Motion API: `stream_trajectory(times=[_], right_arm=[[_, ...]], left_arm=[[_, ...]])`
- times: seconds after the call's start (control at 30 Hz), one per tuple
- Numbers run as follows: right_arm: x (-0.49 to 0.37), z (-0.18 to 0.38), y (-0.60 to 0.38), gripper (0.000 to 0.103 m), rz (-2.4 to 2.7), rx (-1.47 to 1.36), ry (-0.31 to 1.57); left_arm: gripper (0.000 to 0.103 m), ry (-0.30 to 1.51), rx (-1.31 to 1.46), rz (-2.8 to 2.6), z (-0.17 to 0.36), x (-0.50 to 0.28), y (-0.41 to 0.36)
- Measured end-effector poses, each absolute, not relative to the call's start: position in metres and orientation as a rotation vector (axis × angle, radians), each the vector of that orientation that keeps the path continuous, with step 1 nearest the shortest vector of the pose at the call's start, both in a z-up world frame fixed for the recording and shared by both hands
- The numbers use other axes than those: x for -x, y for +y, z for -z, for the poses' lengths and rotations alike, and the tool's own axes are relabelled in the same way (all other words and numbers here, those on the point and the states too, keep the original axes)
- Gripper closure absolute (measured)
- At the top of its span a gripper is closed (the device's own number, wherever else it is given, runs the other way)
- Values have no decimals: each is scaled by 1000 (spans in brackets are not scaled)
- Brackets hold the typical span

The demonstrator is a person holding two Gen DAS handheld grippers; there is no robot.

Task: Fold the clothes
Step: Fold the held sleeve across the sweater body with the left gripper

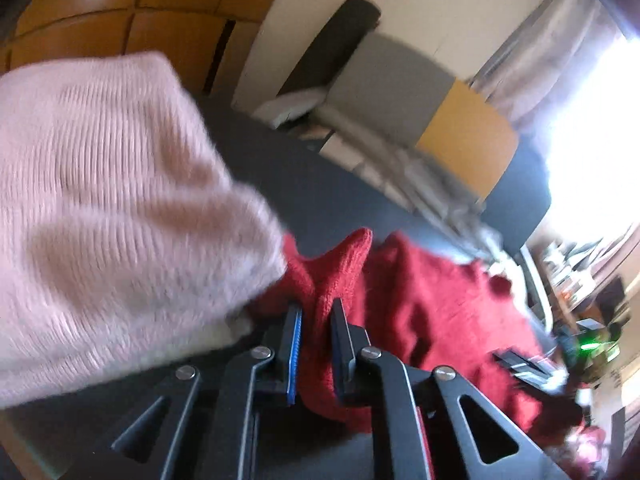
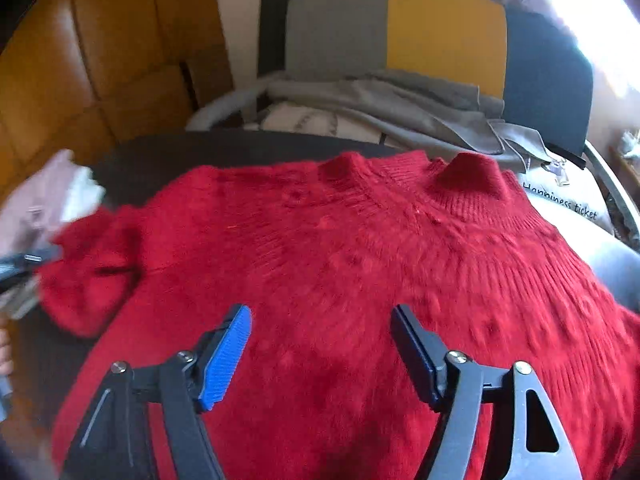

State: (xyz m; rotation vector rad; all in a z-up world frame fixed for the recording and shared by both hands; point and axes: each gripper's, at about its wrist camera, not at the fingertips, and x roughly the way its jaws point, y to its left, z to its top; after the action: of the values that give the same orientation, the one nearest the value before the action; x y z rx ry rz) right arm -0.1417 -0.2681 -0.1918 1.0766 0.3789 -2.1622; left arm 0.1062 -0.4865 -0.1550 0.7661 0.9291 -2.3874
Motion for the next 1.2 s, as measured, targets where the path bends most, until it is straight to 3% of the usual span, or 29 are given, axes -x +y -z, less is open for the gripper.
stream_trajectory(times=[0.4,0.67,0.8,1.03,1.2], right_arm=[[152,214,-258,29,2153,-1115,253],[154,214,-256,23,2103,-1106,170],[157,215,-255,22,2089,-1103,144],[158,216,-256,17,2073,-1097,138],[157,216,-257,15,2068,-1096,145]], left_arm=[[92,966,-592,2721,69,-30,-450],[92,905,-901,2806,116,71,-387],[92,768,-1023,2759,144,93,-366],[80,739,-1079,2710,164,86,-361],[80,820,-972,2676,158,33,-362]])
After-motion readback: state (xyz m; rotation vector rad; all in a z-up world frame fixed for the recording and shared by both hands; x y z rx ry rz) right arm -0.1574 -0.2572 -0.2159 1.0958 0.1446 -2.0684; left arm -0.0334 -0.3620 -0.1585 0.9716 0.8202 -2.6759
